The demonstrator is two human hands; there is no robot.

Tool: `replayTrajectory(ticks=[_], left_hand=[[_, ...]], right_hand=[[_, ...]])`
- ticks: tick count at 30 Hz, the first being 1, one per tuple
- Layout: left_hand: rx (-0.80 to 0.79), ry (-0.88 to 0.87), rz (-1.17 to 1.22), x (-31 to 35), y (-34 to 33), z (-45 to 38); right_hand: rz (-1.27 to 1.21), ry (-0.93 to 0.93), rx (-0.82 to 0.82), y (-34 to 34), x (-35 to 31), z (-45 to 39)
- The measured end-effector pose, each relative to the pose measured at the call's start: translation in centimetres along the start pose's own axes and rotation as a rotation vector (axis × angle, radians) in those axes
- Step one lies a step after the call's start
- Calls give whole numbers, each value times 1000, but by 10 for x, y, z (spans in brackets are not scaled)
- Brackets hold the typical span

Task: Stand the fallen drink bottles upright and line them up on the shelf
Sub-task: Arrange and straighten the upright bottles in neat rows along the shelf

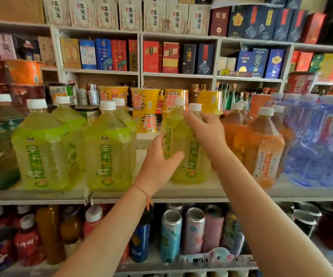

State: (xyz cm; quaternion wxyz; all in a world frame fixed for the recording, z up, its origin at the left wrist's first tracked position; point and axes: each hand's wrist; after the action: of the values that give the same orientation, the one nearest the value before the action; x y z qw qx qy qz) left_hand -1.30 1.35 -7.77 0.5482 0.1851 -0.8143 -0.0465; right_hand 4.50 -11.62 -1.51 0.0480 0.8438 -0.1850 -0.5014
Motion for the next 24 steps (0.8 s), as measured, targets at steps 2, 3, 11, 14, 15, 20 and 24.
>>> replayTrajectory(ticks=[2,3,11,14,15,20,24], left_hand=[[36,126,252,2,-14,-7],[70,175,334,3,-18,-13],[149,318,565,1,-6,-74],[104,319,659,-7,-6,-84],[96,321,674,-9,-6,-85],[67,325,623,-9,-11,-88],[66,303,561,-7,-20,-83]], right_hand=[[-61,35,-18,-10,-1,1],[-80,43,-20,-17,-2,3],[-221,-140,-166,-21,18,15],[-216,-145,-259,-17,30,15],[-220,-145,-281,-16,32,14],[-258,-162,-327,-9,38,8],[-301,-168,-309,-7,43,9]])
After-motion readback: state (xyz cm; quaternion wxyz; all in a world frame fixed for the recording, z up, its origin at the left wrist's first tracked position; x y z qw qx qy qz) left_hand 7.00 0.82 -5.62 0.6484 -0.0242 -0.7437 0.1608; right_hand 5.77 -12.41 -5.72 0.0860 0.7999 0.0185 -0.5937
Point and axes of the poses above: each hand's wrist, its own z-axis away from the middle knuckle, its own y-axis out of the back of the hand, x = y × z, and after that the axes turned 2 degrees about y, right-handed
